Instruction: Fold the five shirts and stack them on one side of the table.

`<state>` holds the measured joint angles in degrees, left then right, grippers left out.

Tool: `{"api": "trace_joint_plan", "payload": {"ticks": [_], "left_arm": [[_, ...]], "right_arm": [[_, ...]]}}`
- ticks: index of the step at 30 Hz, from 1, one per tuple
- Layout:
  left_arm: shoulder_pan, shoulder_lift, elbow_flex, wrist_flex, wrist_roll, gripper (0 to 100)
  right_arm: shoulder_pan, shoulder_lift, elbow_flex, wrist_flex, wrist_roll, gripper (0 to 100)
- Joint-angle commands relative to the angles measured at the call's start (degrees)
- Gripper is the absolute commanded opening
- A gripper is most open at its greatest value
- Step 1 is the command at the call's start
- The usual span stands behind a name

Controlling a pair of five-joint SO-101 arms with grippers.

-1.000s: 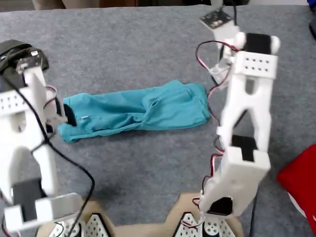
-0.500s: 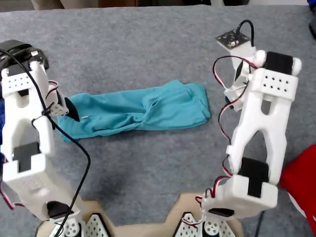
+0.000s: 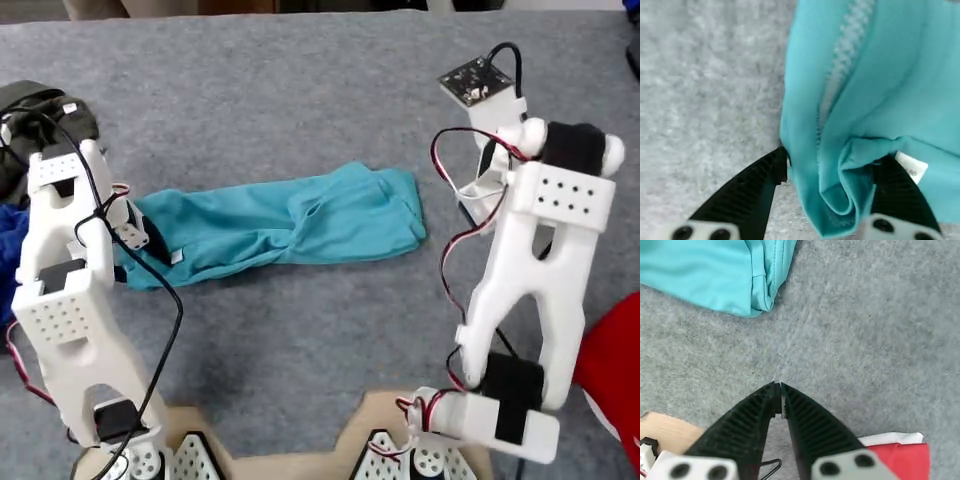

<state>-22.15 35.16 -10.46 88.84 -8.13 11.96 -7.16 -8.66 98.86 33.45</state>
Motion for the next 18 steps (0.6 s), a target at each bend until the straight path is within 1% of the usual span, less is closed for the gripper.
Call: {"api": "trace_joint_plan", "payload": {"ticks": [1, 8, 10, 11, 12, 13, 16, 18], "left_arm": [[-1.4, 1.0, -2.0, -2.0, -0.3, 25], [-1.9, 2.5, -1.9, -3.2, -0.4, 14], [-1.8, 2.5, -1.9, -3.2, -0.4, 8], [-1.8, 2.5, -1.9, -3.2, -0.2, 3], [-1.8, 2.3, -1.9, -3.2, 0.0, 1], [-1.9, 2.1, -1.9, -3.2, 0.0, 3], [-2.0, 2.0, -2.7, -2.9, 0.1, 2], [-2.6, 2.0, -4.6, -1.3, 0.1, 2]], "right_arm": [[0.9, -5.0, 0.0, 1.1, 0.6, 1.5], [0.9, -8.3, 2.2, 1.7, 0.6, 1.5], [0.9, -9.6, 3.4, 1.7, 0.6, 1.5], [0.9, -10.3, 4.0, 1.7, 0.6, 1.5], [0.9, -11.1, 4.6, 1.7, 0.6, 1.5], [0.9, -12.0, 5.2, 1.7, 0.6, 1.5], [0.9, -14.4, 7.2, 1.7, 0.6, 1.5], [0.9, -15.7, 8.1, 1.7, 0.6, 1.5]]}}
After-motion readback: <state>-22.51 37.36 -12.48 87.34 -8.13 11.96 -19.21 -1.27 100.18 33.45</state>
